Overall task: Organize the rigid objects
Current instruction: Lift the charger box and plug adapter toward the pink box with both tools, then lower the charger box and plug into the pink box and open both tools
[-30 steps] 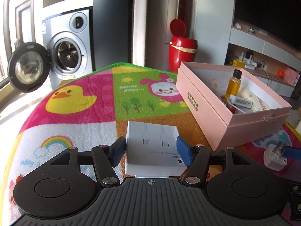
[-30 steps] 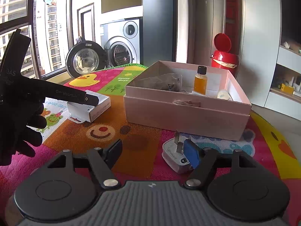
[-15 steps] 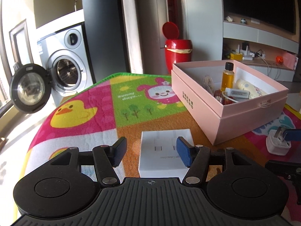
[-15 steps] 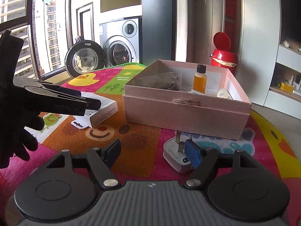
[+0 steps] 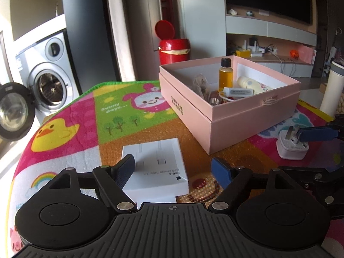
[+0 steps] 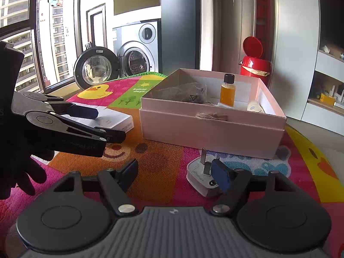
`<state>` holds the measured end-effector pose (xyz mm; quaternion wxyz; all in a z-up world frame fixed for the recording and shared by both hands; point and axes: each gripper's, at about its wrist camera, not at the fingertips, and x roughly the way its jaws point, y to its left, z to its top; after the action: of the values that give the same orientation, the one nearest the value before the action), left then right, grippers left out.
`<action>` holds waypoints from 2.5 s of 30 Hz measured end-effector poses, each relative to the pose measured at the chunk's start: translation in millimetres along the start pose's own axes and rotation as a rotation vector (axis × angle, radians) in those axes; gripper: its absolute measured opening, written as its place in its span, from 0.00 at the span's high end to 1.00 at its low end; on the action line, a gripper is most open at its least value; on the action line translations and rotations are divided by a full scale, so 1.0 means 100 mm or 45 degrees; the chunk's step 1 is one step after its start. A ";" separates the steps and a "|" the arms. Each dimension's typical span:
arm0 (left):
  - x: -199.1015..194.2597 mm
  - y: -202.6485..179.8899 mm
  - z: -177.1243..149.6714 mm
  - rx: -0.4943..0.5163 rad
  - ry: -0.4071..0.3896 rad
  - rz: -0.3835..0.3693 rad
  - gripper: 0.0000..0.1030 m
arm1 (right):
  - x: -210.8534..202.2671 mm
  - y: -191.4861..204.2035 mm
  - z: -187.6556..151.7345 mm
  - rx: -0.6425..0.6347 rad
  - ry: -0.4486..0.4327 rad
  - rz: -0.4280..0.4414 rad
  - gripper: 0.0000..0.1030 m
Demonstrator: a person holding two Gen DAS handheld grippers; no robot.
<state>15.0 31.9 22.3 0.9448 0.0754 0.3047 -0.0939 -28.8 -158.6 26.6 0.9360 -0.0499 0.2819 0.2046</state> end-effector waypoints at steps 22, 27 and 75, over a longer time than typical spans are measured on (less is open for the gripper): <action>0.08 0.08 -0.05 -0.134 -0.046 0.081 0.28 | -0.07 -0.12 0.00 0.144 -0.086 -0.155 0.27; 0.08 0.07 -0.04 -0.106 -0.045 0.067 0.28 | -0.07 -0.18 0.03 0.113 -0.028 -0.222 0.25; 1.01 0.00 1.47 -0.278 -0.154 -0.300 0.30 | 0.61 -0.98 1.19 0.033 0.039 -0.145 0.51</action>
<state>178.2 -11.3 80.6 0.9465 -0.0696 0.2623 -0.1746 117.8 -201.7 90.7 0.9423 -0.0569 0.2955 0.1466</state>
